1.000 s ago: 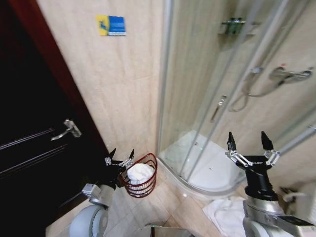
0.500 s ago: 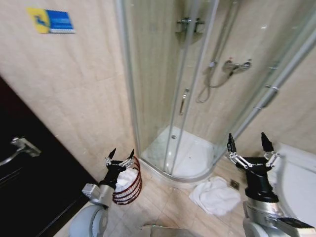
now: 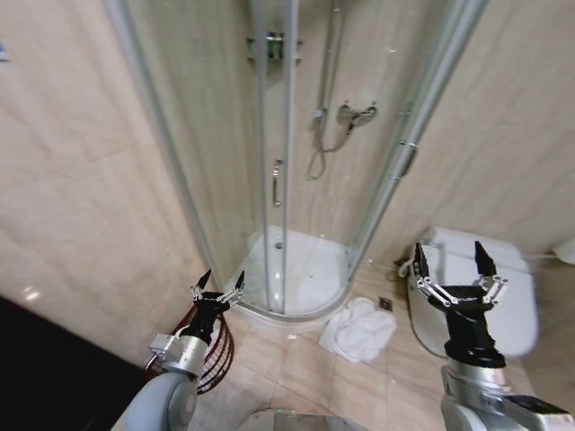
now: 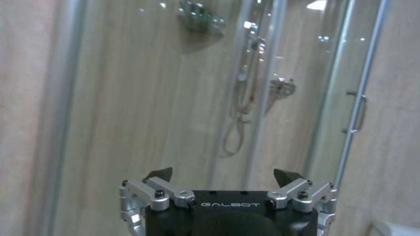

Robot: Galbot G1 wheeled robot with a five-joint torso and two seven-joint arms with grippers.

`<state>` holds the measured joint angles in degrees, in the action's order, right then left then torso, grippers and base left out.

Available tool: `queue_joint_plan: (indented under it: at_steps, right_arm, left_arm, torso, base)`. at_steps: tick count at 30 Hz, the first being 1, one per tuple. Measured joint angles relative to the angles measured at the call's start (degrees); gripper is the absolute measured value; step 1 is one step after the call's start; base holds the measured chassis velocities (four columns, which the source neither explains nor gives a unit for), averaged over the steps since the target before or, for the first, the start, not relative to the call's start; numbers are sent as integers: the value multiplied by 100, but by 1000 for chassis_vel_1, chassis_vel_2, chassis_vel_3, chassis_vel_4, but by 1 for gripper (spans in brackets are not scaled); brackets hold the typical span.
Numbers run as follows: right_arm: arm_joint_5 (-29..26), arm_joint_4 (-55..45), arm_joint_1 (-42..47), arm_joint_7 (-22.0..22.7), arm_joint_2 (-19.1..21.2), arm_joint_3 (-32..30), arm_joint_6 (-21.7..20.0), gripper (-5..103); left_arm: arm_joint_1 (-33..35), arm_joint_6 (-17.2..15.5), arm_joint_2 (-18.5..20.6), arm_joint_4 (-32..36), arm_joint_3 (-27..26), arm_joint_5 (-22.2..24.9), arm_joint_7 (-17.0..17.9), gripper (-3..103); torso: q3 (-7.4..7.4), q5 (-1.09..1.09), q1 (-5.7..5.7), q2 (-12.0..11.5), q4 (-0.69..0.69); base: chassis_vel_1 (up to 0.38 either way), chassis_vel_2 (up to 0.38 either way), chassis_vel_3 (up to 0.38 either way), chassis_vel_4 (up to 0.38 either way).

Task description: Discard the used towel into the hamper.

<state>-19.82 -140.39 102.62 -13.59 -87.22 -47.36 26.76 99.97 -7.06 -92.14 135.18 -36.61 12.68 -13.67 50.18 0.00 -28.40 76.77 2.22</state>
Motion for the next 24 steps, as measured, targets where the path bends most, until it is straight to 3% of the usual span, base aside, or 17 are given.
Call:
queue_joint_plan:
  at_steps: [12,24]
  right_arm:
    - [-92,5,2,-96,-28,31,-4,100]
    - [-142,15,3,-99,-22,11,32,100]
  left_arm:
    - [1,0,1,0,-1,0,0,100]
    - [1,0,0,0,-1,0,0,100]
  torso:
    - [4,-1,-2,8,2]
    - [6,0,-5,12,2]
  base:
    - [-43,-33,0,0]
    - [-199,-177,194,189]
